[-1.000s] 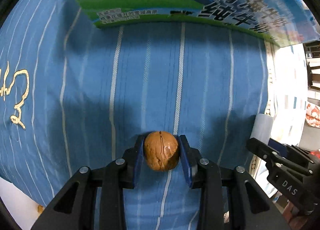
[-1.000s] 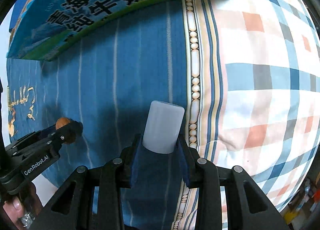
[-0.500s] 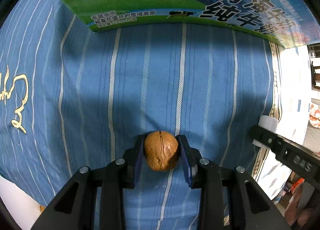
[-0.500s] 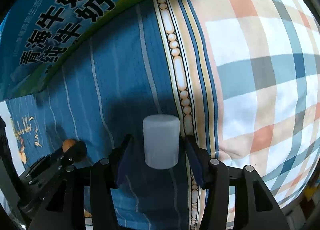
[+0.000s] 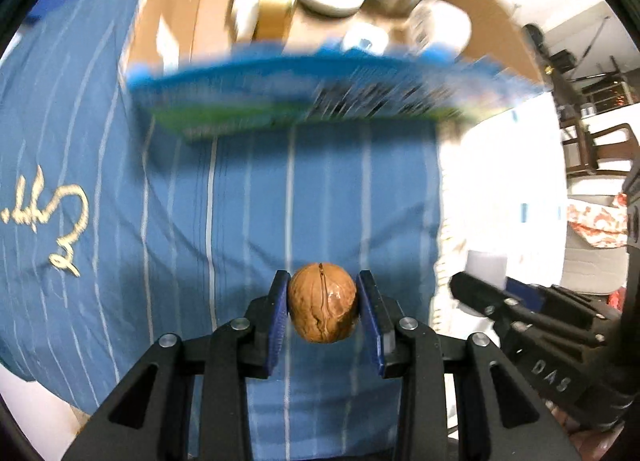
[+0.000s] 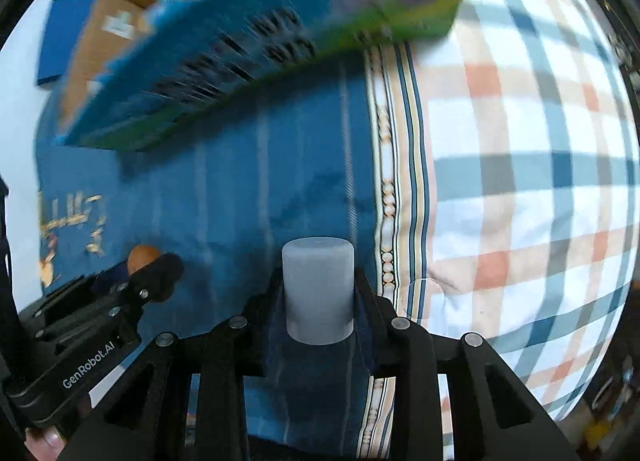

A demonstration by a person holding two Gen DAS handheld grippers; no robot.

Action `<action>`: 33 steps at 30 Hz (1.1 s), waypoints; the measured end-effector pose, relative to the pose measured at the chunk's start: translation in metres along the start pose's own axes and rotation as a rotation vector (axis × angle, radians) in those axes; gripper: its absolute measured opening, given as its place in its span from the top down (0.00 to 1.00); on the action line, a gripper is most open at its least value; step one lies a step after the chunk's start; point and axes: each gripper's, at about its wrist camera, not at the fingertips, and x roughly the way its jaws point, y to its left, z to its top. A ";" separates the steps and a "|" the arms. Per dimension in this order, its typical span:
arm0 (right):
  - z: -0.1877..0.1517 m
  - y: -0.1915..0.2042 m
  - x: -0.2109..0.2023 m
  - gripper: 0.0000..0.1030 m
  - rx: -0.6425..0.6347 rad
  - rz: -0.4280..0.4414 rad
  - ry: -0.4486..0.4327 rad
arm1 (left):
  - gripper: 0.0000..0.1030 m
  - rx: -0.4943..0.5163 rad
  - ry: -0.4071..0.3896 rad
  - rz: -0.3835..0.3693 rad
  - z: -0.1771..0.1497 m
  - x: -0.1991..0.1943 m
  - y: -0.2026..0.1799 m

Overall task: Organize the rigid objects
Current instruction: 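Lift the walnut and white cylinder and carry them over the box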

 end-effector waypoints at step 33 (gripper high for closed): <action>0.160 0.042 -0.074 0.67 -0.143 -0.056 -0.188 | 0.70 -0.066 -0.045 0.040 0.145 -0.017 0.033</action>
